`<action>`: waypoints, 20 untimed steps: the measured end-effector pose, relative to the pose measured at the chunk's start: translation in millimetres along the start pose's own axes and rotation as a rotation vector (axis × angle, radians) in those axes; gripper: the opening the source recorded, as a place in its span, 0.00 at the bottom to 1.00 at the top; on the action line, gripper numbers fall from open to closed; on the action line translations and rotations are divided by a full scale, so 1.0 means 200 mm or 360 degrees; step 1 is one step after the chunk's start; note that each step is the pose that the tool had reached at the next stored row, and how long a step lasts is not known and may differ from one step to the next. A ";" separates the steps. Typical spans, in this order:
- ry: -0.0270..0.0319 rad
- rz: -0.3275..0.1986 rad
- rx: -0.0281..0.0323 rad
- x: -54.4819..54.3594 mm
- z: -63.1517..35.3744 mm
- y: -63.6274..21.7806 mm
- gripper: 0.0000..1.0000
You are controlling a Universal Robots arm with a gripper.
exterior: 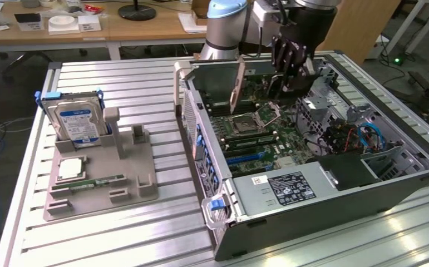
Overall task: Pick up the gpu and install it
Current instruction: 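Insert the gpu into the slot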
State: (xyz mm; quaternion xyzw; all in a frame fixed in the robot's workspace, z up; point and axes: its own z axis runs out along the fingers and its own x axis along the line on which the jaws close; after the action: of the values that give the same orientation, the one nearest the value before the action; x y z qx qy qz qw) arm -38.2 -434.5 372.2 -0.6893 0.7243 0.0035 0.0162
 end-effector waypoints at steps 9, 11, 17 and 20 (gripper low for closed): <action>-0.00008 -0.0005 -0.00026 0.03 0.081 0.029 0.28; -0.00002 -0.0005 -0.00027 0.03 0.098 0.036 0.28; -0.00003 -0.0010 -0.00033 0.05 0.152 0.067 0.28; -0.00007 -0.0013 -0.00038 0.05 0.179 0.072 0.28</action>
State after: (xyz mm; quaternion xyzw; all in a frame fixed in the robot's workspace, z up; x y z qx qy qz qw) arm -52.3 -443.3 335.8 -0.6923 0.7214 0.0045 0.0156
